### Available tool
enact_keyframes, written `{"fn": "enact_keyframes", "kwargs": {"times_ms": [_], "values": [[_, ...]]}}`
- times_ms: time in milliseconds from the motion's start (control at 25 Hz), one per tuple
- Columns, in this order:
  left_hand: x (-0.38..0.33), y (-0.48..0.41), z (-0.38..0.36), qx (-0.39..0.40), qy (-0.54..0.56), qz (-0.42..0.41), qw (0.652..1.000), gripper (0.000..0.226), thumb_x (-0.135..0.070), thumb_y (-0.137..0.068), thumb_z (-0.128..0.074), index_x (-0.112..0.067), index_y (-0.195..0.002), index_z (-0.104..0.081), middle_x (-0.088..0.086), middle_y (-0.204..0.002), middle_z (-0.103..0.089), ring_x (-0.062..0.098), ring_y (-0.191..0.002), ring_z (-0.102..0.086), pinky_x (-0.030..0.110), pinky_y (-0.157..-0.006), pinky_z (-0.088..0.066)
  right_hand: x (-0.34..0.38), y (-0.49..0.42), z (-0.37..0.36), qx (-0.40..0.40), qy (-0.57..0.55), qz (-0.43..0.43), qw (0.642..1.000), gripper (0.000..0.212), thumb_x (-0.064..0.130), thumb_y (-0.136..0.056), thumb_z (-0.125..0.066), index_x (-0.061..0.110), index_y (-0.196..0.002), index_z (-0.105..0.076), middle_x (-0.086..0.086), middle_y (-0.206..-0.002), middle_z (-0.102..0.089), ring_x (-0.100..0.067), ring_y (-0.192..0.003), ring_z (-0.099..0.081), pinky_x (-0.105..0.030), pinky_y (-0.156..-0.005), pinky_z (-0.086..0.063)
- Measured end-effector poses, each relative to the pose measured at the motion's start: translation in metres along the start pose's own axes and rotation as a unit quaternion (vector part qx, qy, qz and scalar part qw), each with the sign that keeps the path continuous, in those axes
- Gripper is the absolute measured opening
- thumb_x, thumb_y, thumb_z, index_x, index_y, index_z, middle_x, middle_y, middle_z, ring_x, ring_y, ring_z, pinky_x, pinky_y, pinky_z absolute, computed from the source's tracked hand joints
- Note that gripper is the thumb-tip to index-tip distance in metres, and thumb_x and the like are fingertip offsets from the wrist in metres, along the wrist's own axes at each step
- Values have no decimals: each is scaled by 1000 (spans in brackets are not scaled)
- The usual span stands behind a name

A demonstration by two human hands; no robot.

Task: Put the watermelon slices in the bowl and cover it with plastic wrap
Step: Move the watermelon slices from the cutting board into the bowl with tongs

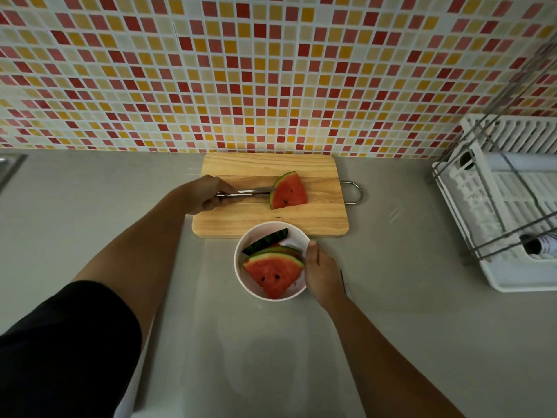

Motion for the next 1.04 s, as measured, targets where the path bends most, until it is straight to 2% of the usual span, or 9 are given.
{"fn": "enact_keyframes", "kwargs": {"times_ms": [360,680,1040], "values": [[4,1,2,-3,40,-35,999,16,-11,-87,-56,-4,-73,-59,3,-56,-43,5,-34,-24,16,-33,-17,-3,-2,-2,-1,4,-4,1000,45,37,-99,-25,13,-102,-63,-15,-102,-67,-30,-97,-60,-27,-75,-37],[6,24,30,-38,37,-55,997,22,-12,-89,-57,-3,-69,-58,-4,-44,-47,4,-33,-30,14,-33,-25,-3,-2,-2,0,-3,-13,1000,46,37,-99,-24,12,-103,-63,-16,-104,-66,-31,-99,-60,-28,-77,-39],[21,30,35,-53,33,-53,997,24,-13,-89,-58,-4,-67,-60,2,-54,-44,5,-38,-29,16,-38,-24,-2,-2,-2,-7,2,-14,1000,46,37,-99,-24,11,-107,-62,-19,-109,-65,-34,-104,-58,-32,-83,-41]]}}
Point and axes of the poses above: each hand's wrist, its own y-axis away from the middle knuckle, its own z-axis out of the back of the hand, x = y × z, the point moved 4 cm from there along -y, towards the middle knuckle
